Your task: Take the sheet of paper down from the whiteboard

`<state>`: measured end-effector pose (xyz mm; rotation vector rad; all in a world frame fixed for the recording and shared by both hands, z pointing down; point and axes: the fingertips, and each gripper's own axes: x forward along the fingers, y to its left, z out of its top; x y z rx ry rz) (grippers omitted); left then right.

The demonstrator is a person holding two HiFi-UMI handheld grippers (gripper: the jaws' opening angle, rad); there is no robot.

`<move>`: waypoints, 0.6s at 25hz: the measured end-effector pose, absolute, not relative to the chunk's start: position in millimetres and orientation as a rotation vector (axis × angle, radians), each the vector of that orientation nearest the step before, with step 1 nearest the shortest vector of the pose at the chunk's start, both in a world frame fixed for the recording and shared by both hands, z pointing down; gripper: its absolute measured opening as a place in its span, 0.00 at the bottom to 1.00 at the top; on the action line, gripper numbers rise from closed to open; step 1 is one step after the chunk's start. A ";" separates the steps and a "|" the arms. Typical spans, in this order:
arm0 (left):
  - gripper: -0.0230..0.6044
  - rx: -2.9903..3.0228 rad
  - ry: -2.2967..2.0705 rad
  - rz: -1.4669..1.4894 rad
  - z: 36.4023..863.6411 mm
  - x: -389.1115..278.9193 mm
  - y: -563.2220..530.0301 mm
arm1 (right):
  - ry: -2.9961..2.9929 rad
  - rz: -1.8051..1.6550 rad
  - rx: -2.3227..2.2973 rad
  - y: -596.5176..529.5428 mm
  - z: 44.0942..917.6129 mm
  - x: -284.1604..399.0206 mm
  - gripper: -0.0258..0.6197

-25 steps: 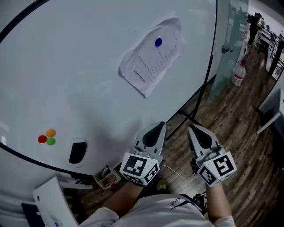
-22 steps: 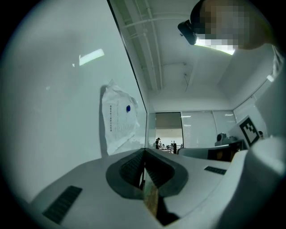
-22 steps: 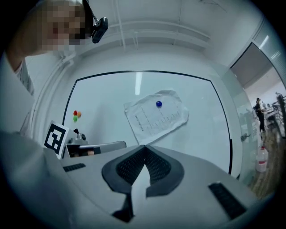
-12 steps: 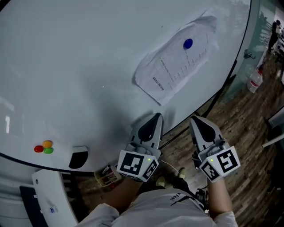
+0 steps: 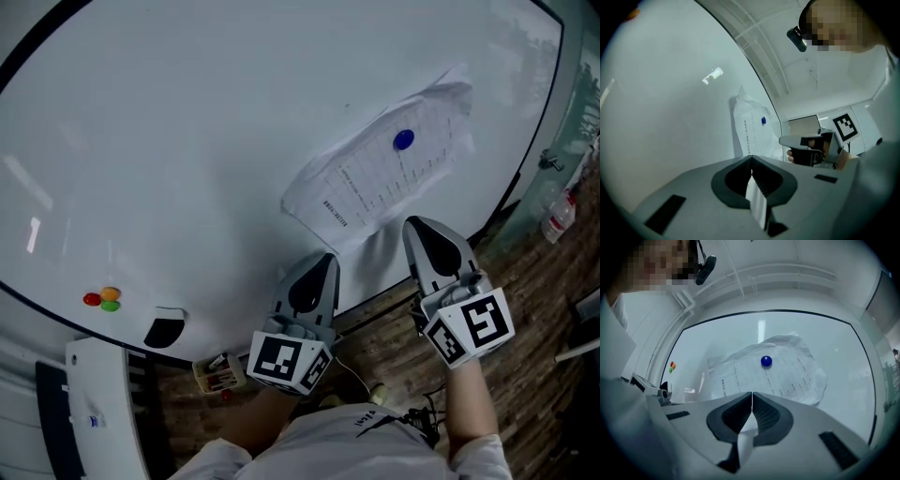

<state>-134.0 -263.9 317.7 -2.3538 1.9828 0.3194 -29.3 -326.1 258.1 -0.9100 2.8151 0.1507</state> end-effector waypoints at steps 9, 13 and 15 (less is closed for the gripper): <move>0.06 -2.301 2.045 0.372 312.2 -144.7 -262.3 | 2.825 0.317 -0.865 -347.4 218.9 -47.0 0.17; 0.06 -2.319 2.031 0.392 311.0 -141.7 -265.3 | 2.803 0.428 -0.910 -354.7 201.8 -53.6 0.22; 0.08 -2.324 2.023 0.407 309.5 -141.2 -267.2 | 2.785 0.473 -0.935 -355.6 194.8 -55.0 0.23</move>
